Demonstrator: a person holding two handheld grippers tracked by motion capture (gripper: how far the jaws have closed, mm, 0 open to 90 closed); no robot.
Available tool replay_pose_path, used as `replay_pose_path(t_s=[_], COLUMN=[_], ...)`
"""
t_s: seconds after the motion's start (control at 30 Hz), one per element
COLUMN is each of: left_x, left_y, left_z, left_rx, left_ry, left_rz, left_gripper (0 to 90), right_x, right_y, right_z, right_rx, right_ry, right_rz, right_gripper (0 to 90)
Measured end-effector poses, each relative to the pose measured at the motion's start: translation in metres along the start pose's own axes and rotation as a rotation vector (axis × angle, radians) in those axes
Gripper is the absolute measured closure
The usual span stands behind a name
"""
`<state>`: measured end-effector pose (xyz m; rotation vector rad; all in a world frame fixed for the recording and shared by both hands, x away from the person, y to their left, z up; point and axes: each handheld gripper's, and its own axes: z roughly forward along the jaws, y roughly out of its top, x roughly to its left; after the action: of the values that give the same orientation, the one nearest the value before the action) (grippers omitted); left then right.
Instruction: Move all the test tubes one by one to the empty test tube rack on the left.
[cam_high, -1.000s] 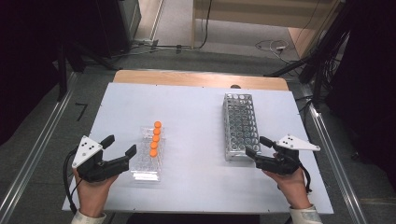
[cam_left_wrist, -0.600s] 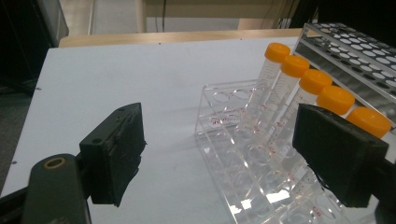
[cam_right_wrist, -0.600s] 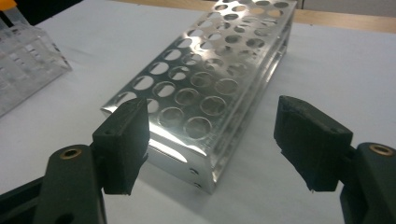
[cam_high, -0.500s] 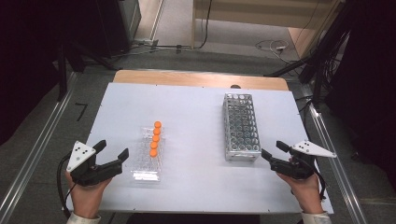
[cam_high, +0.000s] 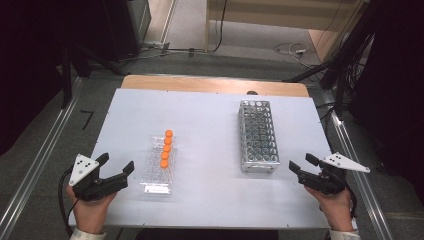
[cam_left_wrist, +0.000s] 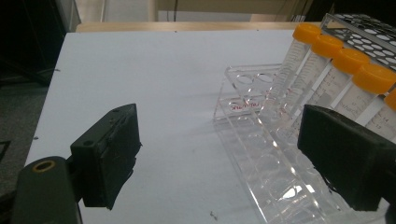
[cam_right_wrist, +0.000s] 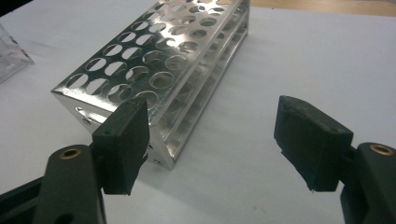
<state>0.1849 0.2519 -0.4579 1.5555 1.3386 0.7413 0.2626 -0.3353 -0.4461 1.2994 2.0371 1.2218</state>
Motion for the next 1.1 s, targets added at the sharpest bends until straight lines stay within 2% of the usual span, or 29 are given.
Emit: replay_pose_path(t_s=[0.33, 0.77, 1.1], left_x=[0.005, 0.009, 0.009], left_y=[-0.006, -0.01, -0.015], left_z=[-0.002, -0.006, -0.004], left_rx=[0.0, -0.004, 0.012], left_ry=[0.03, 0.046, 0.051], left_rz=[-0.011, -0.015, -0.015], left_gripper=[13.2, 13.3, 13.4], right_x=[-0.009, -0.024, -0.035], right_y=[-0.005, -0.015, -0.025], right_z=[-0.006, -0.013, -0.014], right_rx=[0.004, 0.012, 0.038], right_ry=[-0.029, -0.072, -0.131], right_rz=[0.015, 0.045, 0.051], right_gripper=[24.9, 24.9, 24.8])
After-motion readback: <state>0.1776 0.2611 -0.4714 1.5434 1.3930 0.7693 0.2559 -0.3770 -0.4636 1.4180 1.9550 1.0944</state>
